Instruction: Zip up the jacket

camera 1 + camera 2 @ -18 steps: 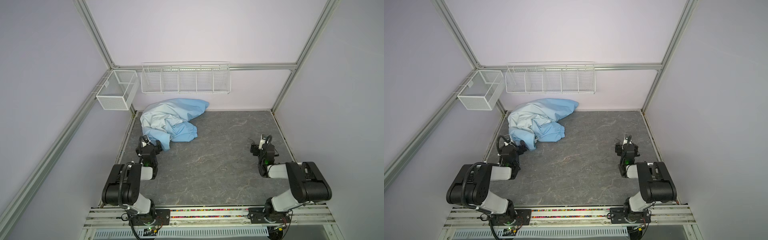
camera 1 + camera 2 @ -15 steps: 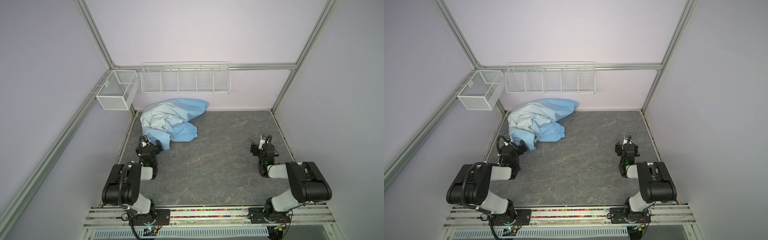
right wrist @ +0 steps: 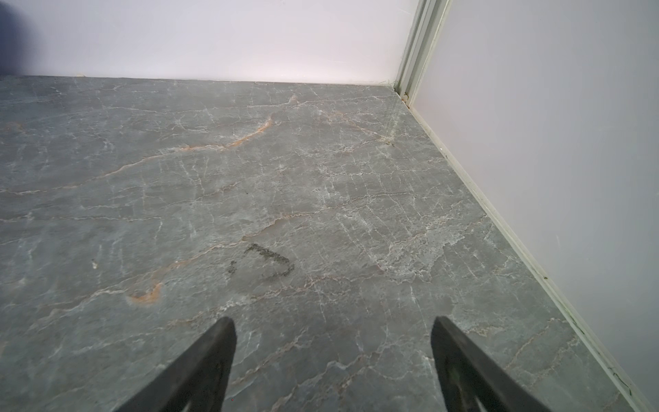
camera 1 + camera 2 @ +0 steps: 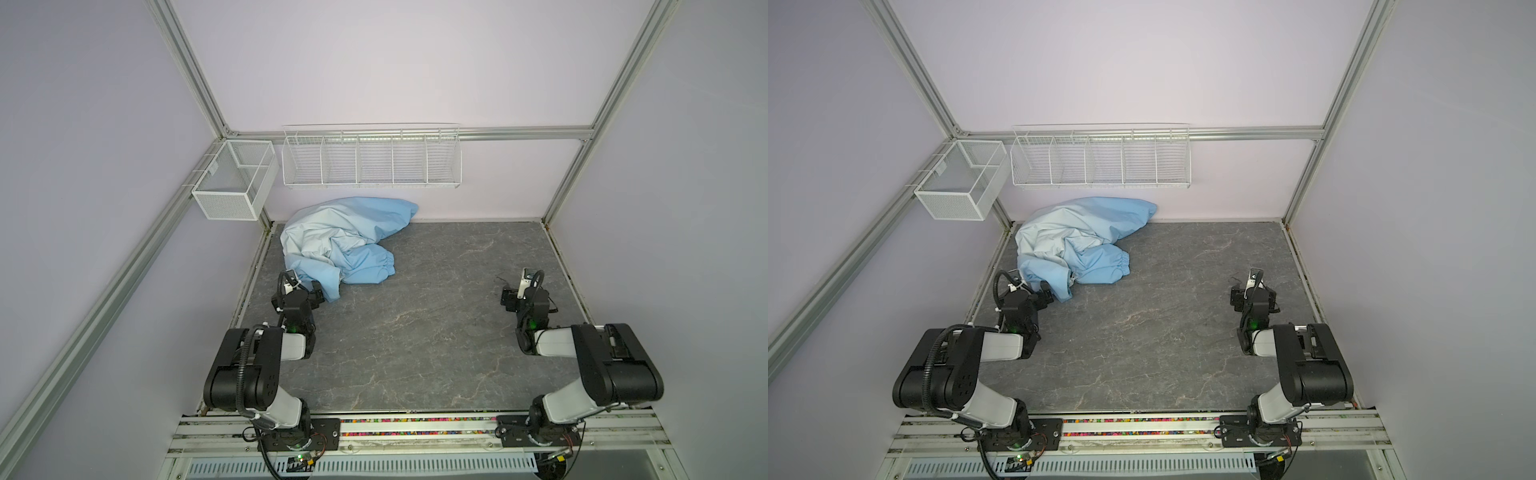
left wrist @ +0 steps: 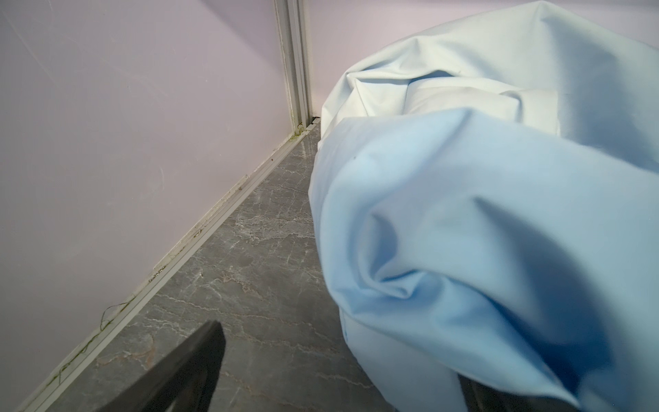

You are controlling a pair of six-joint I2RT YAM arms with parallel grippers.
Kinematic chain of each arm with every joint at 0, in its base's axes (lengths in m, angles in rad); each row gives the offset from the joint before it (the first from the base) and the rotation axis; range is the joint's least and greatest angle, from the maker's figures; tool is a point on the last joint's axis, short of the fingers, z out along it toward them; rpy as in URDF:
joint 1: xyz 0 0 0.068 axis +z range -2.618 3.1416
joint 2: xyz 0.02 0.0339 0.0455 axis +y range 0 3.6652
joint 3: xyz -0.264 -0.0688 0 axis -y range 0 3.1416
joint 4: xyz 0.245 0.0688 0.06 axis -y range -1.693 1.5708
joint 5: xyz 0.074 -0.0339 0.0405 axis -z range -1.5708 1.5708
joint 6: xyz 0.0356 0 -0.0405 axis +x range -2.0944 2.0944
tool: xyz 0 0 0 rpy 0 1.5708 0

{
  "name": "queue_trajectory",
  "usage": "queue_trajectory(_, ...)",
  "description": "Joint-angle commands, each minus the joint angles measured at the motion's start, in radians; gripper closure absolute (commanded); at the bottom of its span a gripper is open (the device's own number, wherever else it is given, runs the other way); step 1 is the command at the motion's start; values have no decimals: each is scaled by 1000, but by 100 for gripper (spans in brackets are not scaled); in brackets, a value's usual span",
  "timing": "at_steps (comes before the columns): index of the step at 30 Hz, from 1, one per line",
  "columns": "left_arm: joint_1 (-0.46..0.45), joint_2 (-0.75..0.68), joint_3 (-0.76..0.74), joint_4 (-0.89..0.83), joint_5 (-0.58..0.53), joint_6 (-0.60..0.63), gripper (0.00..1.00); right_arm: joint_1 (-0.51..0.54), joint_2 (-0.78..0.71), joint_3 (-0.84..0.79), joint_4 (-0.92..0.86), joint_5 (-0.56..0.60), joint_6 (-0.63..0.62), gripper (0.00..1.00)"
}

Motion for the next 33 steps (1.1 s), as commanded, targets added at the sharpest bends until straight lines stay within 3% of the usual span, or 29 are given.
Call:
queue_trajectory(1, -7, 8, 19, 23, 18, 11, 0, 4, -19, -4, 23, 10, 7, 11)
queue_trajectory(27, -6, 3, 18, 26, 15, 14, 0, 4, -23, -10, 33, 10, 6, 12)
queue_trajectory(33, -10, -197, 109, -298, -78, -21, 0, 12, -73, -15, 14, -10, -20, 12)
